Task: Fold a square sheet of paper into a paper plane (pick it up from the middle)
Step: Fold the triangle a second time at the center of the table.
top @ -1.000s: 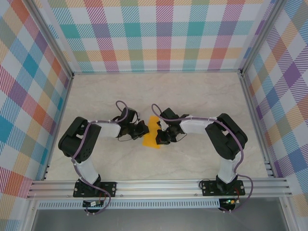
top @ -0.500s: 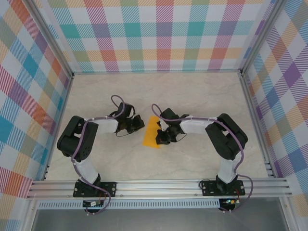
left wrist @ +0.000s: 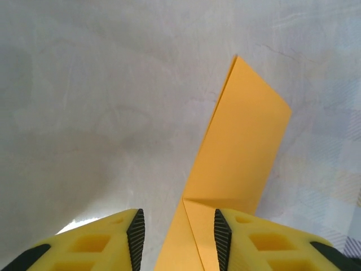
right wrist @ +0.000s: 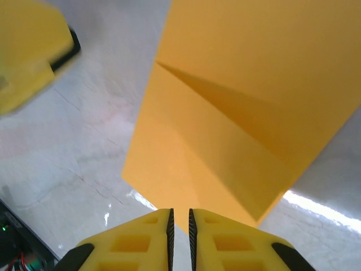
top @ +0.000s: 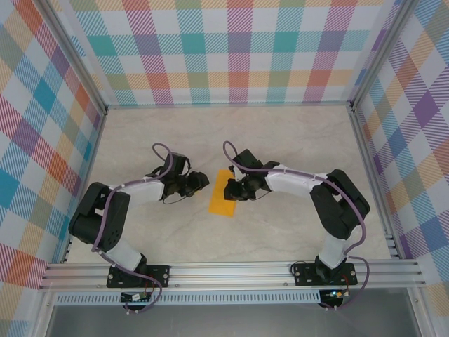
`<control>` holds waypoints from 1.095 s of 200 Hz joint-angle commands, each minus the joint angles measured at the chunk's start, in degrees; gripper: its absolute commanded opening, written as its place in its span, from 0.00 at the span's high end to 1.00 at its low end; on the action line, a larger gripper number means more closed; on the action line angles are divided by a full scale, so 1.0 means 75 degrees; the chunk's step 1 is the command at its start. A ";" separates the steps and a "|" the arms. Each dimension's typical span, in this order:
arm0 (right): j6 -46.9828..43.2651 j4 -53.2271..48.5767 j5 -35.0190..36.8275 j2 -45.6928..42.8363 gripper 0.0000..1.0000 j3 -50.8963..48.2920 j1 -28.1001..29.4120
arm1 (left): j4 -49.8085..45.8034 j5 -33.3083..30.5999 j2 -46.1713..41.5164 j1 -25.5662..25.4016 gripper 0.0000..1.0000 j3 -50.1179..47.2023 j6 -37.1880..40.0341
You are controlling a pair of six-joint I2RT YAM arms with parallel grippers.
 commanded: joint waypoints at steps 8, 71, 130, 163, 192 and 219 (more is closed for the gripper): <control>0.0066 -0.0342 0.0725 0.0014 0.81 0.0235 -0.0109 | 0.0226 0.0321 -0.0465 -0.0052 0.58 -0.0453 -0.0630; -0.0133 -0.0683 0.1206 0.0372 0.68 0.0571 -0.0188 | 0.0541 0.0546 -0.0436 -0.0494 0.59 -0.0494 -0.1103; -0.0224 -0.0598 0.0697 0.0633 0.65 0.0566 -0.0310 | 0.0922 0.0848 -0.0033 -0.0676 0.59 -0.0396 -0.1364; -0.0073 -0.0171 0.0201 0.0674 0.78 0.0436 -0.0482 | 0.1045 0.0959 0.0114 -0.0723 0.59 -0.0341 -0.1413; 0.0079 -0.0045 0.0175 0.0724 0.93 0.0329 -0.0575 | 0.1317 0.1145 0.0250 -0.0747 0.59 -0.0370 -0.1555; 0.0302 0.0172 0.0087 0.0667 0.95 0.0068 -0.0711 | 0.1529 0.1284 0.0360 -0.0770 0.58 -0.0390 -0.1625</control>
